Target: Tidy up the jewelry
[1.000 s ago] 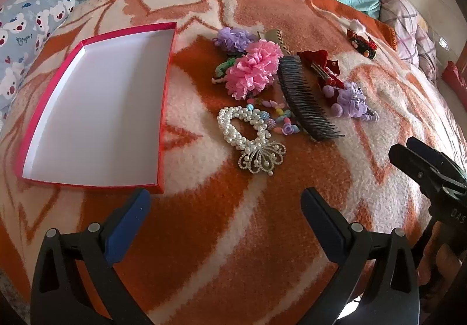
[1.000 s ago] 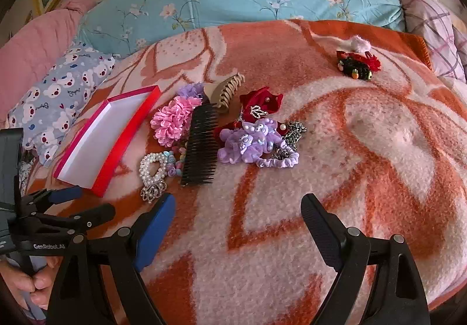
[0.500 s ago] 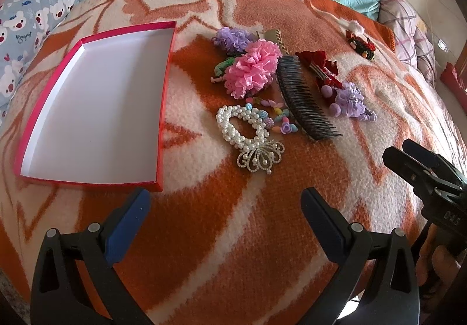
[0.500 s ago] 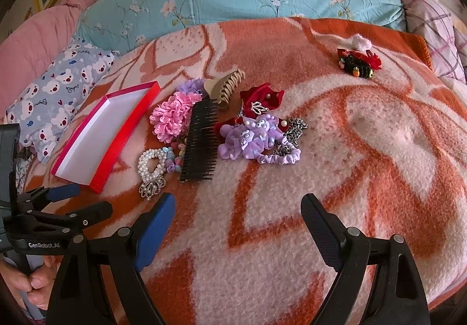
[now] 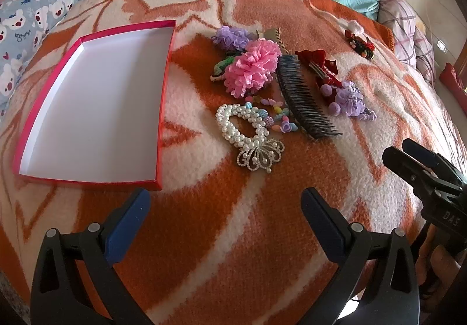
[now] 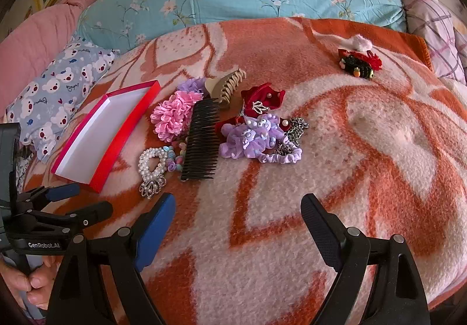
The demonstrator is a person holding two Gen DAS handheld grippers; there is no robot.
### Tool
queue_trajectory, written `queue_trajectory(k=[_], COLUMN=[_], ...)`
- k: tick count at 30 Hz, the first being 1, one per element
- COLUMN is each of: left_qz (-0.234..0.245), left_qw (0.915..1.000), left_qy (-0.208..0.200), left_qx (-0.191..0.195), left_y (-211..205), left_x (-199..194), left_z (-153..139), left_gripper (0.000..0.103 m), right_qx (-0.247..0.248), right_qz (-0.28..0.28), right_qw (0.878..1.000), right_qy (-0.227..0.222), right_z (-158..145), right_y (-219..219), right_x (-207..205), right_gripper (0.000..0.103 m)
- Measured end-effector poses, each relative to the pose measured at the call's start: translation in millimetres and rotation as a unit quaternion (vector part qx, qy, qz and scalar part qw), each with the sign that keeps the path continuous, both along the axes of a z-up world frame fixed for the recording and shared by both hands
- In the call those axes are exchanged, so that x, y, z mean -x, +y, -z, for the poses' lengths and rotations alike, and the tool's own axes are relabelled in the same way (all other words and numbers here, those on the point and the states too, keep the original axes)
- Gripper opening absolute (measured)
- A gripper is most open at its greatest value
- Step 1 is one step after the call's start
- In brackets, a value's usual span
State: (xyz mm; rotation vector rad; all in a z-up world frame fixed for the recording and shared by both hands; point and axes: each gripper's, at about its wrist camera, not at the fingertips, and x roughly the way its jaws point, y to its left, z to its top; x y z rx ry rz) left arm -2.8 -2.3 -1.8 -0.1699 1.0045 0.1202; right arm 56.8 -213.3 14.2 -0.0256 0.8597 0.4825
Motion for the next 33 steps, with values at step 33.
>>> queue_trajectory(k=[33], left_qz=[0.002], left_qw=[1.0], left_qy=[0.003], left_qx=[0.002], left_y=[-2.4], left_x=[-1.0], left_z=[4.2], left_gripper=[0.103], right_qx=[0.005], right_qz=[-0.002], right_qw=[1.0], right_qy=[0.001], right_z=[1.5], right_y=[5.3], right_x=[1.1], right_gripper=[0.089])
